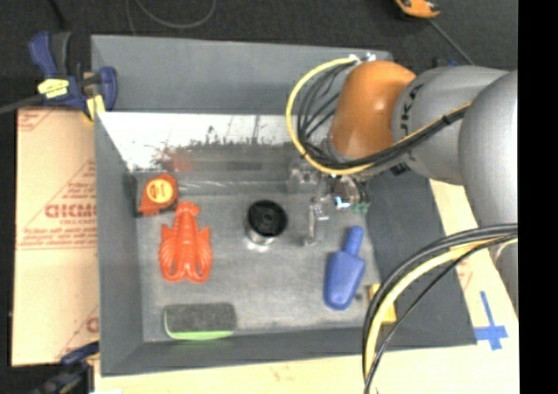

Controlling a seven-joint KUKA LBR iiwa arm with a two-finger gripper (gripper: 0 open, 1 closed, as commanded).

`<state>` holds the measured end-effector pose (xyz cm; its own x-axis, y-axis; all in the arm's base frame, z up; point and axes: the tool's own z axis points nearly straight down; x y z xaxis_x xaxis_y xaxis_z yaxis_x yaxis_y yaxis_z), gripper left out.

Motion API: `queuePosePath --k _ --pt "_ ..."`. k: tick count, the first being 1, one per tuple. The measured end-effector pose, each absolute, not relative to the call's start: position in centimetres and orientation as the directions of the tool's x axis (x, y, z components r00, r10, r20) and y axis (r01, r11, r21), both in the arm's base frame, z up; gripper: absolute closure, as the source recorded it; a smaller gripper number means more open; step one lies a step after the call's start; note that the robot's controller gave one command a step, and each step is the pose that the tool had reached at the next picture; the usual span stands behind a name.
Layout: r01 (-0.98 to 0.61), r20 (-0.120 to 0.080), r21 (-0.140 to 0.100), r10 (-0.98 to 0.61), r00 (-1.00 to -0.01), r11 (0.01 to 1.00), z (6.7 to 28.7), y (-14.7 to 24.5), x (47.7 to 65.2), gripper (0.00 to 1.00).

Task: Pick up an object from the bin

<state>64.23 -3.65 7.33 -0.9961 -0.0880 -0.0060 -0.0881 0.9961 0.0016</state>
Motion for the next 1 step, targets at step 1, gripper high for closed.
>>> queuePosePath --k 1 --pt "-0.034 -0.003 0.001 -0.034 -0.999 0.999 7.15 -1.63 63.61 0.00"
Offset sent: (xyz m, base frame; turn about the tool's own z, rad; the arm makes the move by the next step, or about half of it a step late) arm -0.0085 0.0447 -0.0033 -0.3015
